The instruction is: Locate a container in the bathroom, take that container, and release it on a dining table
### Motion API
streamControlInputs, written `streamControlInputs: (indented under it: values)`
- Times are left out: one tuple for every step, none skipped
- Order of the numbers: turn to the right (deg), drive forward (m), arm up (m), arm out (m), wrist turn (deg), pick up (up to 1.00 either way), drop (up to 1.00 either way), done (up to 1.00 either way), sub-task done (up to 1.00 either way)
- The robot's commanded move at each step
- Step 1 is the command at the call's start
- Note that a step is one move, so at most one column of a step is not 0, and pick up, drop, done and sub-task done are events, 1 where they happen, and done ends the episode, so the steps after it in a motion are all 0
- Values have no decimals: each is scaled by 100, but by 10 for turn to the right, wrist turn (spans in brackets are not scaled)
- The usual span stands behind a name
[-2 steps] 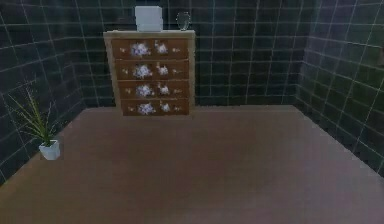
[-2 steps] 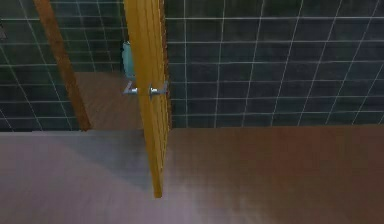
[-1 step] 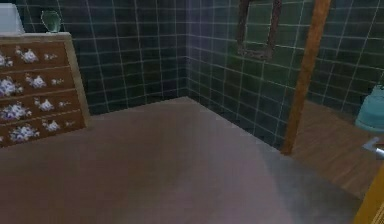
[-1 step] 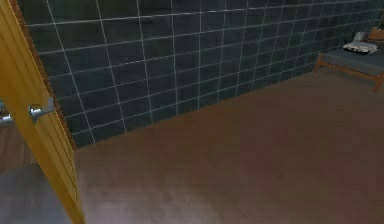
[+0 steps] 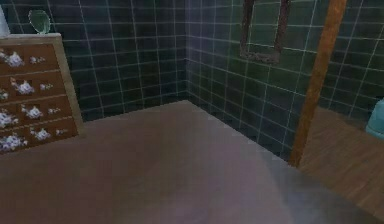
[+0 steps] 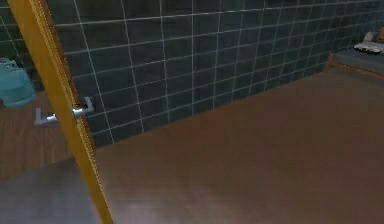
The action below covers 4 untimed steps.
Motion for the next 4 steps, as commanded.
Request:
streamControlInputs:
  values:
    - [90, 0, 0, 0, 0, 0, 0, 0, 0]
    - [0, 45, 0, 0, 0, 0, 0, 0, 0]
    - [270, 0, 0, 0, 0, 0, 0, 0, 0]
    - [0, 50, 0, 0, 0, 0, 0, 0, 0]
